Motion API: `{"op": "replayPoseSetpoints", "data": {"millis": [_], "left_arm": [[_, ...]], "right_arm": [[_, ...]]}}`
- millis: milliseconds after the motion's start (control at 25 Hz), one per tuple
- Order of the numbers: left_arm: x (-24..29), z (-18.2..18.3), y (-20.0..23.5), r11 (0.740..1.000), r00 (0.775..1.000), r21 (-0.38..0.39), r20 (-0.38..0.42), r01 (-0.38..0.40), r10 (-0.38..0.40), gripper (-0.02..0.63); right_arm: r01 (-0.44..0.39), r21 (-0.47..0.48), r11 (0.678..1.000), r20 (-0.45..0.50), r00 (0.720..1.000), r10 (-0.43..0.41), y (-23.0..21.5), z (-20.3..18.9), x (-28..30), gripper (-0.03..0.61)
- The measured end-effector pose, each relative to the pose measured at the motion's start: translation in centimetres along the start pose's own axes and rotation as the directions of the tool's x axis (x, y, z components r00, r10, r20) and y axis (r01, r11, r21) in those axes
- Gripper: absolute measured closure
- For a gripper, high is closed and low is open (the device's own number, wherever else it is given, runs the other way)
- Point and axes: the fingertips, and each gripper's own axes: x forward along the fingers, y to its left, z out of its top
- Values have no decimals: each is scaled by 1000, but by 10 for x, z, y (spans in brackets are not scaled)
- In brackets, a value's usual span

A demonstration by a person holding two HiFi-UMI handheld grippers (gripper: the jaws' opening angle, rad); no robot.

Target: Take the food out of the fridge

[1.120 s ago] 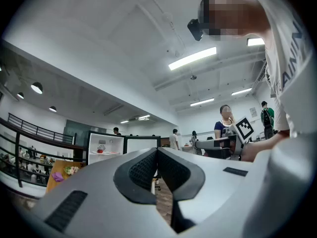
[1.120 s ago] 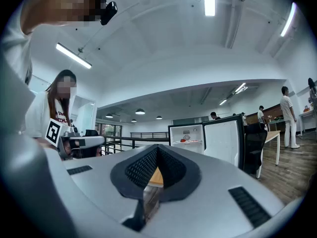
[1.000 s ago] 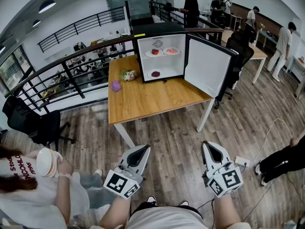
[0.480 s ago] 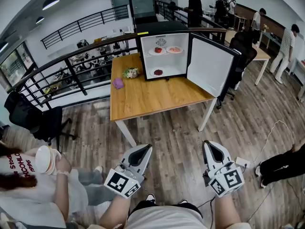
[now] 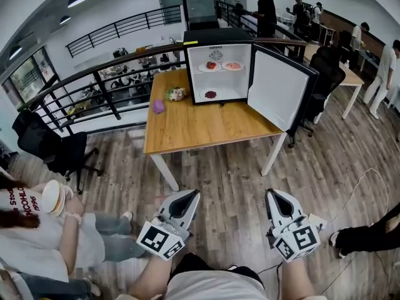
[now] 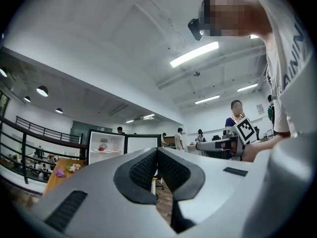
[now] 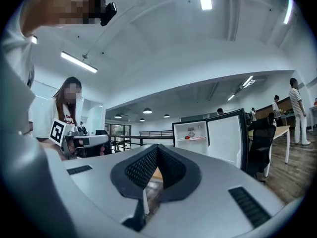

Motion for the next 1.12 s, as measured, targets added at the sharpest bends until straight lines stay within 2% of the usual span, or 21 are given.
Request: {"op": "replayPoseSetpoints", "data": {"millis": [280,600,880,1120], "left_arm": [[33,-15,-18,1000,1000,-8,-11,-24,24,606],[86,-31,12,1000,1000,-3,19,-8,8,606],[139,-34,76,1000,1000,6,16,23,-23,606],[174,-33,167,1000,1000,-18,8,13,-13,606]], "right_arm": [[-32,-15,999,-12,999,32,-33,-13,-3,560],[-46,-53,998,-19,999,45,-63,-24,31,560],[-38,-69,997,-15,999,37,-85,-15,111,560],[-29,-66,997,-17,999,27,-98,1,214,560]]}}
